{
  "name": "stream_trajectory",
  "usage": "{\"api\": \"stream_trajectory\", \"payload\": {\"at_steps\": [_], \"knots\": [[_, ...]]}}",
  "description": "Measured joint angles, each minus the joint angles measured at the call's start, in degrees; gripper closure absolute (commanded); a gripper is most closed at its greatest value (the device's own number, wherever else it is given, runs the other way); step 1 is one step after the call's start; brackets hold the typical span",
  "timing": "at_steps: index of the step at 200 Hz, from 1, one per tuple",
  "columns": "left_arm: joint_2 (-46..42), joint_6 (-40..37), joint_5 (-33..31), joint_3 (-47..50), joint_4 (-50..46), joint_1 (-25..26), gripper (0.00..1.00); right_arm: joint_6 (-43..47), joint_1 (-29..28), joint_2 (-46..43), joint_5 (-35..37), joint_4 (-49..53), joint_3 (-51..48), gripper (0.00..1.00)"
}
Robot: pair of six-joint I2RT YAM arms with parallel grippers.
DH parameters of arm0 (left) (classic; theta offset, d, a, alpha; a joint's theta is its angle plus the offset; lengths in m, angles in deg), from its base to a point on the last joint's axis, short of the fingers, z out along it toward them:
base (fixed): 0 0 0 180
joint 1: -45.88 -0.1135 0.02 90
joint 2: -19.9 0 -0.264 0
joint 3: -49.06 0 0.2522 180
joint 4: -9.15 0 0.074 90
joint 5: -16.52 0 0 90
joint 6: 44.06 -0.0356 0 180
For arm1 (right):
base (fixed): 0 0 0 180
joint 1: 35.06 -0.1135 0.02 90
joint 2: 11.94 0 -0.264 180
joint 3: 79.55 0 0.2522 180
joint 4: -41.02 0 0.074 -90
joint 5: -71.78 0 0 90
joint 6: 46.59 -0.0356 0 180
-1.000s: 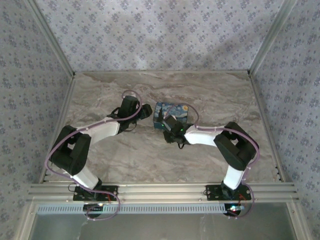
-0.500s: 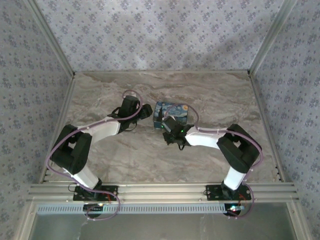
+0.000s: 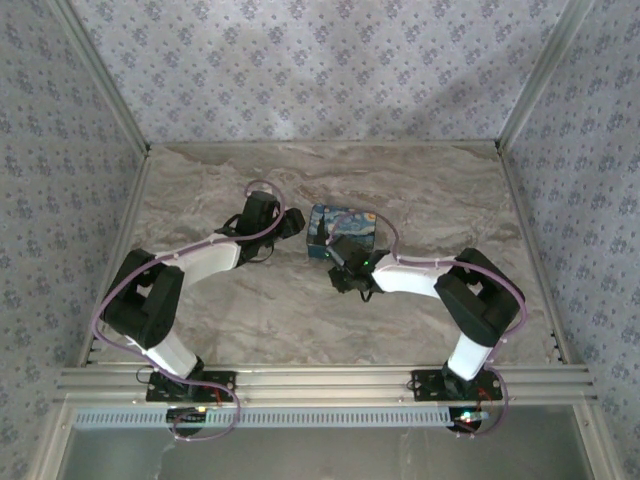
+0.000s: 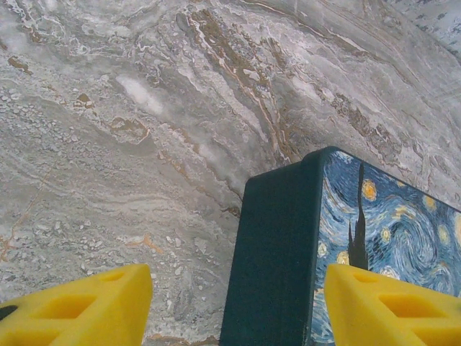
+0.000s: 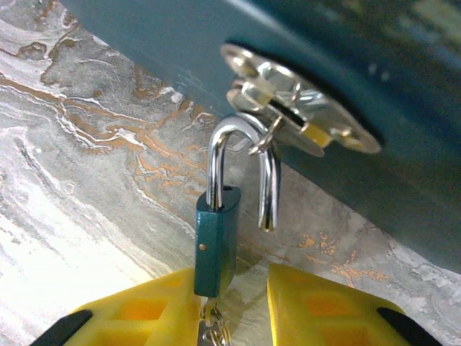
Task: Unlock the padlock with the key
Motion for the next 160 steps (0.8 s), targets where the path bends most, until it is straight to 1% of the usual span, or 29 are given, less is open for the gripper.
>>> {"api": "stream_trajectory", "payload": {"at_steps": [20, 39, 65, 87, 125, 160], "knots": [[0.28, 0.00, 0.07, 0.00, 0.02, 0.00, 0.36, 0.02, -0.02, -0.24, 0.00, 0.04, -0.24, 0.75], [0.79, 0.00, 0.35, -0.09, 0.02, 0.00, 0.36, 0.02, -0.02, -0.42, -0.02, 0.42, -0.28, 0.76], [0.92, 0.00, 0.79, -0.20, 0.00, -0.02, 0.36, 0.50, -0.15, -0.48, 0.00, 0.72, -0.33, 0.92], [1.03, 0.00, 0.90, -0.55, 0.00, -0.02, 0.36, 1.46, -0.28, -0.90, 0.02, 1.07, -0.33, 1.00], [1.68, -0.04, 1.25, -1.51, 0.02, -0.39, 0.36, 3.76, -0.46, -1.77, 0.28, 2.12, -0.59, 1.00], [2.14, -0.09, 1.27, -2.21, 0.04, -0.76, 0.36, 8.90, -0.46, -3.87, 0.72, 3.21, -1.09, 1.00]]}}
